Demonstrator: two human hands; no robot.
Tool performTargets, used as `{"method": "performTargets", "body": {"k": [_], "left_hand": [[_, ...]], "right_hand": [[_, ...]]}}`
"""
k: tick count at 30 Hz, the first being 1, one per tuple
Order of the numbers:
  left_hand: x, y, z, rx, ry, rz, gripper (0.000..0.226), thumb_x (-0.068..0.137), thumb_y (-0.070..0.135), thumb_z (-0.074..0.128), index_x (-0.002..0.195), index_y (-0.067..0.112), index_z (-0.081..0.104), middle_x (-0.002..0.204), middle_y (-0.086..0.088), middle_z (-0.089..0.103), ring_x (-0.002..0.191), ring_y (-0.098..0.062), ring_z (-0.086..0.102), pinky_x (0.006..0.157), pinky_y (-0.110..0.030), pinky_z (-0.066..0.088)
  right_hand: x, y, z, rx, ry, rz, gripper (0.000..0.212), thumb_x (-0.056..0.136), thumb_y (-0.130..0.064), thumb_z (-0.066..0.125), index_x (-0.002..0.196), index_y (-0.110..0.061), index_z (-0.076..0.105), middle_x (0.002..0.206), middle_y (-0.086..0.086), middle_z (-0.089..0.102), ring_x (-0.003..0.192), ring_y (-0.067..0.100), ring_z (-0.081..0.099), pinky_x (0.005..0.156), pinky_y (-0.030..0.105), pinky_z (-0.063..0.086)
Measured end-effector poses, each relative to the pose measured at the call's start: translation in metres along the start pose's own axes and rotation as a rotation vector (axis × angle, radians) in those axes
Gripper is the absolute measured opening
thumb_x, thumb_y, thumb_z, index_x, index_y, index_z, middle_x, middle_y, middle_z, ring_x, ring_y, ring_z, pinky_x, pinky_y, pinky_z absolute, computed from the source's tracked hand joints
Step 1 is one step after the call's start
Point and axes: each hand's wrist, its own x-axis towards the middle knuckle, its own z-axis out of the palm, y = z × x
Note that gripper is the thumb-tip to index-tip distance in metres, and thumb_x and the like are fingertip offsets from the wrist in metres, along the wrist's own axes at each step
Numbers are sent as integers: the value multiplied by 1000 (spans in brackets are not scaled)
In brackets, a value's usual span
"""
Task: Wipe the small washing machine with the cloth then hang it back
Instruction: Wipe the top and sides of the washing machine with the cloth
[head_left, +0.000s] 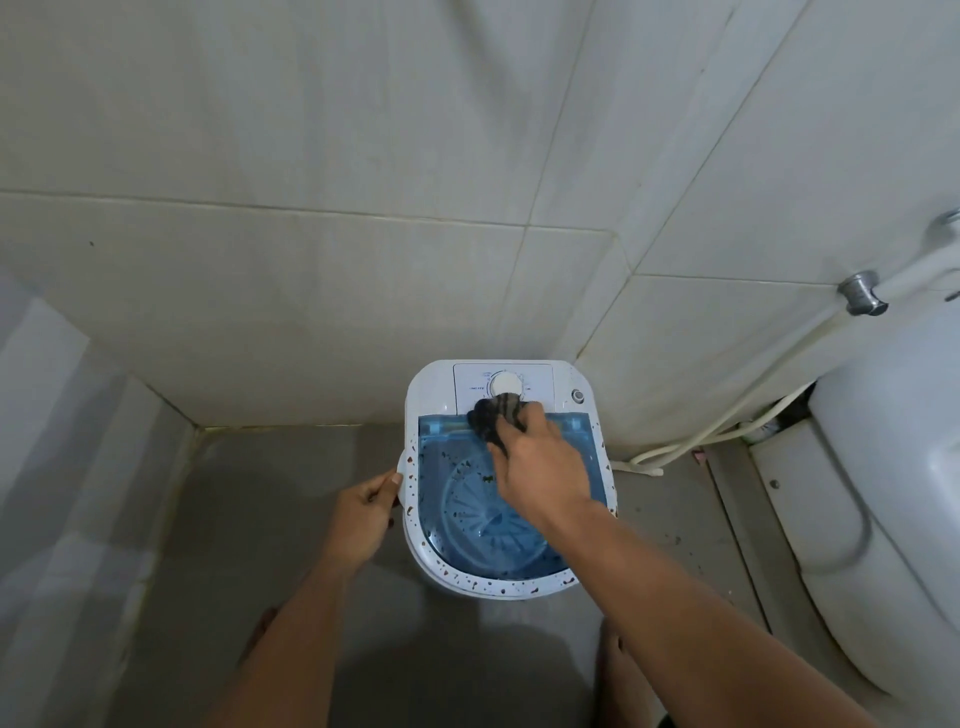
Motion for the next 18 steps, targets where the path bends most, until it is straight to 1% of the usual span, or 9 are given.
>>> {"method": "performTargets", "body": {"k": [4,6,8,11,13,16,18], "left_hand": [[-1,0,2,5,-6,11,28,101,27,54,123,23,71,104,0,78,104,-18,71,98,-44,54],[0,-1,2,-2,-6,10,28,101,26,55,124,21,70,106,-1,77,105,-19,71,99,-45,53],[-1,0,3,-12,3,3,28,100,26,56,124,20,70,108,-3,77,107,-21,70,100,-47,53],[-1,1,2,-9,5,2,29,100,26,56,124,19,69,110,-4,76,107,-20,70,101,-47,52],[-3,1,3,-2,11,5,28,100,26,56,124,19,70,107,-2,77,105,-19,70,99,-45,53],[-5,3,2,5,26,5,27,100,26,57,122,20,71,100,2,78,101,-19,71,96,-44,55],[-5,4,1,24,36,10,26,100,27,57,121,21,72,95,4,78,96,-20,70,94,-45,55]], "right_hand": [[14,-14,-9,-46,-46,-80,38,103,-36,46,129,-12,60,127,13,46,105,32,57,73,45,58],[17,-21,-11,-58,-76,-156,36,102,-35,48,127,-11,59,124,14,46,104,34,56,71,47,58],[23,-28,-11,-53,-69,-205,33,100,-34,50,124,-11,59,120,14,47,104,35,56,70,49,57],[37,-32,-13,-37,-31,-131,31,101,-28,50,126,-12,58,119,13,47,101,34,55,66,44,51],[43,-29,-13,-42,-48,-67,29,101,-25,51,126,-11,58,120,14,47,98,34,56,64,40,44],[38,-24,-15,-105,-94,-87,25,98,-22,55,120,-11,61,117,13,47,92,32,58,61,37,41],[29,-15,-20,-122,-133,-129,27,101,-29,52,119,-12,61,116,13,47,89,32,58,61,38,43]]}}
